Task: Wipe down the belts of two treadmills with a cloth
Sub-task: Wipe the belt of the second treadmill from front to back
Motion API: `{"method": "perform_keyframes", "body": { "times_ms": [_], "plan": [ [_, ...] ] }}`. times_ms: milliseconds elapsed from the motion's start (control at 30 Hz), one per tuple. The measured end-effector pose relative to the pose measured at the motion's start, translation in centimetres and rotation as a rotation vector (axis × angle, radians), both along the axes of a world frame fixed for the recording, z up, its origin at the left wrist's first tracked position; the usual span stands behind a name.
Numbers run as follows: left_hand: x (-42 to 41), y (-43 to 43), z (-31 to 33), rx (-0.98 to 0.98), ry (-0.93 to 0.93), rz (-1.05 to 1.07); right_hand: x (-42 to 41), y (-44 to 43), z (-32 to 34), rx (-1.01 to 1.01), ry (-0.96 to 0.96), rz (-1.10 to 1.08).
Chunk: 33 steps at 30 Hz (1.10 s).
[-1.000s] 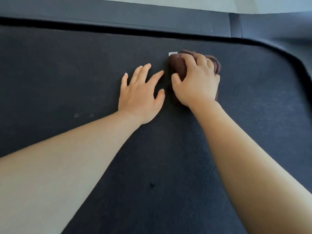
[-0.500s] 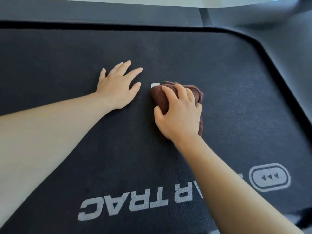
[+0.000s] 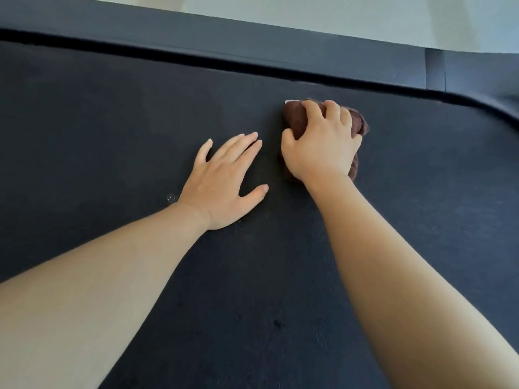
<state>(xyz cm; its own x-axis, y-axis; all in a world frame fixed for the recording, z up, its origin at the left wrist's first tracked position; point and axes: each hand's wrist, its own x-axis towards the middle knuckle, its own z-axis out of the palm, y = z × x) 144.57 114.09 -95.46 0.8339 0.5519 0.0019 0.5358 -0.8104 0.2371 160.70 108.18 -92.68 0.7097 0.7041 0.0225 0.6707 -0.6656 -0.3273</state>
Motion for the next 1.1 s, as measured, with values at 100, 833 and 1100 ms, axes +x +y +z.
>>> {"method": "perform_keyframes", "body": {
  "times_ms": [100,833,1100],
  "plan": [
    [-0.1,0.1,0.1,-0.012,0.005,-0.010,1.8,2.7,0.0,-0.001,-0.011,-0.003],
    [-6.1,-2.3,-1.1,-0.029,-0.097,-0.098,-13.5,-12.0,-0.7,0.022,-0.076,-0.149],
    [-11.1,-4.0,-1.1,-0.016,-0.152,-0.136,-20.0,-14.7,-0.7,0.017,-0.092,-0.122]
  ]
}}
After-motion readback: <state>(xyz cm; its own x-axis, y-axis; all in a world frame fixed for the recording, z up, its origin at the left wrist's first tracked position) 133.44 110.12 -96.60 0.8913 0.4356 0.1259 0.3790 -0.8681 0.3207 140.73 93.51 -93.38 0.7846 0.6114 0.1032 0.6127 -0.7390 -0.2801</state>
